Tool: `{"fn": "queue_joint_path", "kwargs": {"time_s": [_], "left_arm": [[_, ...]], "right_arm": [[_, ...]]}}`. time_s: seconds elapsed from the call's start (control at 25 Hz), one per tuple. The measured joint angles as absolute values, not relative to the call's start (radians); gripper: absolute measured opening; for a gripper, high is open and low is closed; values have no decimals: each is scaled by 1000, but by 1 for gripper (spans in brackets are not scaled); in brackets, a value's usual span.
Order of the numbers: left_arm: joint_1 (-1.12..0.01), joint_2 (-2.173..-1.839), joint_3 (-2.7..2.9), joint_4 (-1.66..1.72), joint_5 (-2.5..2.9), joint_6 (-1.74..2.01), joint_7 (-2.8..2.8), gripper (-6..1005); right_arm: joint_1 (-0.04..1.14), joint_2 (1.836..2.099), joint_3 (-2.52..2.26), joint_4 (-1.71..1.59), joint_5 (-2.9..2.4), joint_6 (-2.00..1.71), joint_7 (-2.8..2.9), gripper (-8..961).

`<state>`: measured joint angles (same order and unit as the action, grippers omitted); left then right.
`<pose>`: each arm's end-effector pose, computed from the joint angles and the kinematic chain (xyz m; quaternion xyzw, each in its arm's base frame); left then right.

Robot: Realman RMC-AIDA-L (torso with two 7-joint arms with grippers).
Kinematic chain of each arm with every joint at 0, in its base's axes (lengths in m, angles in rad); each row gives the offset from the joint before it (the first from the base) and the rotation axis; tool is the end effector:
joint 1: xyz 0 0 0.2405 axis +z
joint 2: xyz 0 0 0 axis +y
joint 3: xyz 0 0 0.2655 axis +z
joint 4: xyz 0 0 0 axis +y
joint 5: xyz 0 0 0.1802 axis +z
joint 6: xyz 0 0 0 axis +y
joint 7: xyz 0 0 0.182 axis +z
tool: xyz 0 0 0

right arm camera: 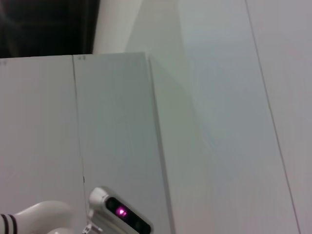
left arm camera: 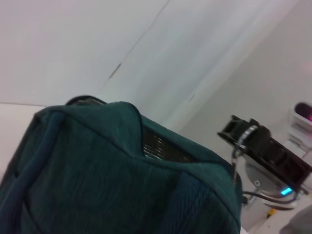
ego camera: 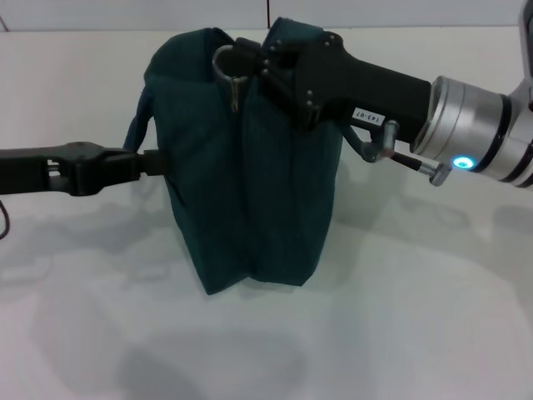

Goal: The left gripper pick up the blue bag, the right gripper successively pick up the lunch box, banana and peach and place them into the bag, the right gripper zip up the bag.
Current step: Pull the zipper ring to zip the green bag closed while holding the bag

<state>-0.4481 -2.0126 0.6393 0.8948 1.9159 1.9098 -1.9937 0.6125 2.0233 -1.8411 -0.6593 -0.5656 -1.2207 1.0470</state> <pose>-0.2238 0.2892 0.0299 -0.8746 -0.3869 -0.2921 0.0107 0.0833 0.3380 -0.0633 -0.8745 0.0838 0.4662 0.1045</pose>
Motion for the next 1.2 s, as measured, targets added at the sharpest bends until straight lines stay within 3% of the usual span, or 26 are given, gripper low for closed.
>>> {"fn": "queue_joint_path", "kwargs": {"time_s": [0.72,1.2], "left_arm": [[-472,-2037,708,864,1914,1907,-1949,0],[-473,-2035,704,851,1917,1903,-1946,0]], "right_arm": [[639,2016,-1798,-619,-577,-1240,1182,64],[650,2016,-1802,-619,-577,-1245,1190,66]]}}
